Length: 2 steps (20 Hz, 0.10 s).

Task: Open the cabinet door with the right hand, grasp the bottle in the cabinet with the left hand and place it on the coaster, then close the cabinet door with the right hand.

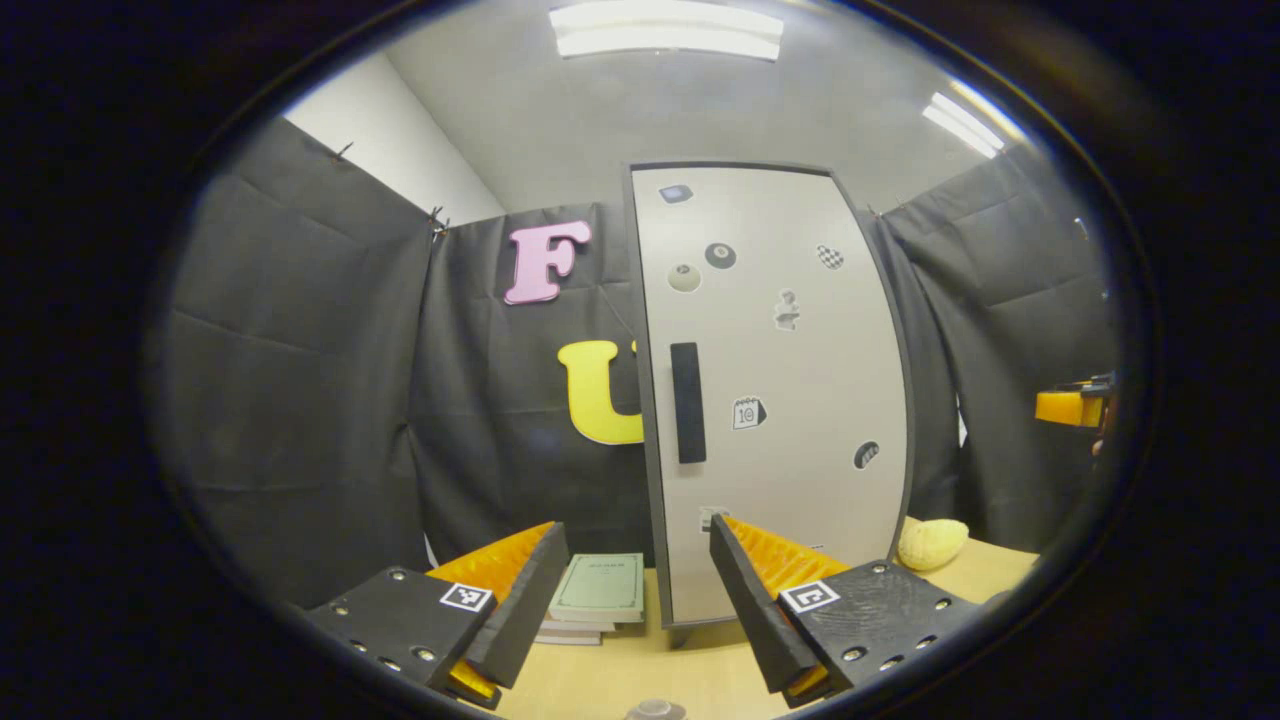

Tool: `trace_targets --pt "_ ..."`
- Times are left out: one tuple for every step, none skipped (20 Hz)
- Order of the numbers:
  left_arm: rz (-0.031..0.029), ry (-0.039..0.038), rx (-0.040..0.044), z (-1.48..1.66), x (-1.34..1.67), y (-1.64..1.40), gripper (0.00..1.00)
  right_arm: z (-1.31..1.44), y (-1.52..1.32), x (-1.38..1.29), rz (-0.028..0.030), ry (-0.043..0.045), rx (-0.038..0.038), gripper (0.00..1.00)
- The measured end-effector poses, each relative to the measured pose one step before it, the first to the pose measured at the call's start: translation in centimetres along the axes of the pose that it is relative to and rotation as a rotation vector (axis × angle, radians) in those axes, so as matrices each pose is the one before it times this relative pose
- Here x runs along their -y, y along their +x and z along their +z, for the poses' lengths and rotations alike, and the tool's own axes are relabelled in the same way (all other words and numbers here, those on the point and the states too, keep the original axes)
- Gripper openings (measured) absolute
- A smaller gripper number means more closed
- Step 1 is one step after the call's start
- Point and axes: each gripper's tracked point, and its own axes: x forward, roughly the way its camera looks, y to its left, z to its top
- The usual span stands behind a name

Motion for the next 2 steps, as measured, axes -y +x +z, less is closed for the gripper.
trace_targets --pt "0.00224 -0.00217 -0.00119 -0.004 -0.148 -0.067 0.87 -0.064 0.017 -0.087 0.00161 -0.00533 -0.00190 0.95" --pt "0.00391 -0.00121 -0.00111 -0.109 -0.090 -0.179 0.87 0.065 -0.119 -0.096 0.00204 -0.00196 0.00158 0.95"
